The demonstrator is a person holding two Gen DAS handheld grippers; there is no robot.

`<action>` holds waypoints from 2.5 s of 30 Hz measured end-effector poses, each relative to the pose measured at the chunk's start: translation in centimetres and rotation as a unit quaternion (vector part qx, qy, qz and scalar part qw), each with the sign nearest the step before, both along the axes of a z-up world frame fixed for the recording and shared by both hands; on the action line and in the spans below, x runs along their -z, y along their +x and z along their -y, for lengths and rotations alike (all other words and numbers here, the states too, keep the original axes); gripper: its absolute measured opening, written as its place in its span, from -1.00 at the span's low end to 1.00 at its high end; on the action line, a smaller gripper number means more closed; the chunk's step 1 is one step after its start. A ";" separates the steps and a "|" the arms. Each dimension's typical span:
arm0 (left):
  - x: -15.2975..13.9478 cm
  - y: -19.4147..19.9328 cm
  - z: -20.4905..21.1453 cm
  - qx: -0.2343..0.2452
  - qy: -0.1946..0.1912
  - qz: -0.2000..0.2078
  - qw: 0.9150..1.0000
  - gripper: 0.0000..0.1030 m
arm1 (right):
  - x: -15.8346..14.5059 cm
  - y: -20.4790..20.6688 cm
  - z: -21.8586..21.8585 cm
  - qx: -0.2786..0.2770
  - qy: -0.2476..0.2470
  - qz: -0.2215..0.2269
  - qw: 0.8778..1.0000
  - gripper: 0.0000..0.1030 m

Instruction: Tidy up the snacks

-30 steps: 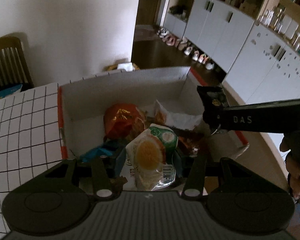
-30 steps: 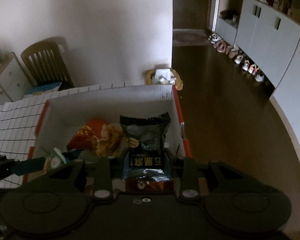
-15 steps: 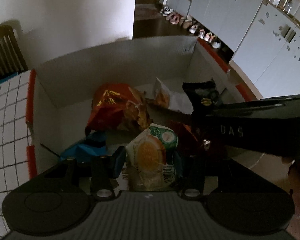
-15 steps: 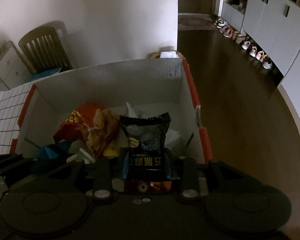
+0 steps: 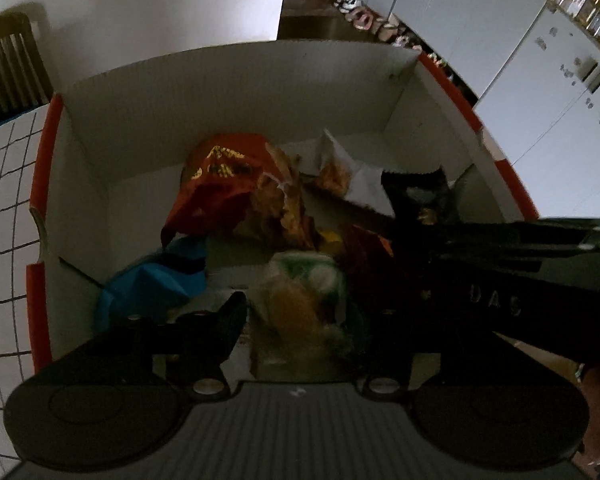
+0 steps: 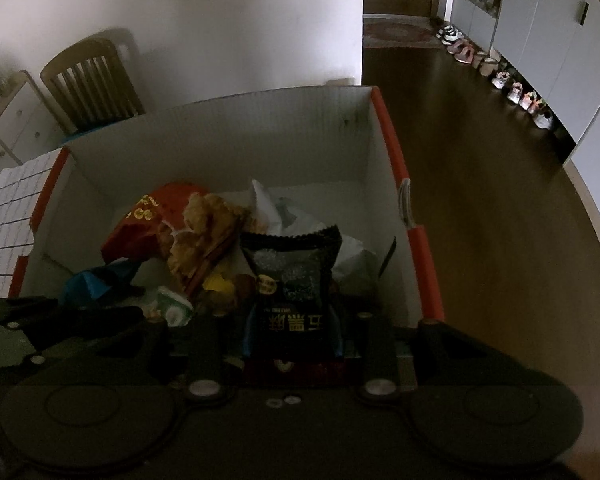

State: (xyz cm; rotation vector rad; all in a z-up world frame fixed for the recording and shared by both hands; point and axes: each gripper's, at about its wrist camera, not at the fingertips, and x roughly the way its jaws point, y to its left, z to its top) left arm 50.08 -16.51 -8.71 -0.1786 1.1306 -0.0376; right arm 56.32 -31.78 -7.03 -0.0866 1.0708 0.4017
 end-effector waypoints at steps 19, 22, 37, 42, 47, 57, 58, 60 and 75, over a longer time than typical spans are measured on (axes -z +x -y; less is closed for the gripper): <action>-3.8 -4.8 -2.4 0.005 -0.004 0.063 0.998 0.33 | -3.2 -3.4 0.0 -0.016 0.024 0.033 0.999 0.59; -4.8 -5.8 -2.9 0.006 -0.004 0.075 0.997 0.33 | -4.1 -4.4 -0.1 -0.019 0.033 0.041 0.998 0.63; -10.0 -12.2 -4.9 0.024 0.007 0.156 0.987 0.33 | -9.6 -11.5 -1.1 -0.035 0.075 0.131 0.988 0.93; -11.6 -14.9 -5.5 0.029 0.003 0.182 0.983 0.53 | -11.7 -14.5 -0.5 -0.032 0.107 0.163 0.980 0.96; -13.2 -17.1 -6.3 0.028 -0.004 0.201 0.979 0.54 | -13.0 -17.1 0.5 -0.016 0.127 0.195 0.972 0.99; -15.8 -20.9 -7.5 0.008 -0.009 0.249 0.968 0.92 | -14.0 -21.6 1.2 -0.006 0.143 0.224 0.964 0.99; -16.1 -21.3 -7.6 0.007 -0.011 0.255 0.967 0.97 | -14.1 -22.0 1.3 -0.006 0.144 0.228 0.963 0.99; -16.5 -22.0 -7.7 0.006 -0.014 0.268 0.963 0.99 | -14.1 -22.9 1.4 -0.005 0.141 0.236 0.962 0.99; -16.5 -25.6 -7.7 0.002 -0.024 0.274 0.962 0.99 | -13.7 -26.0 1.9 -0.004 0.148 0.242 0.959 0.99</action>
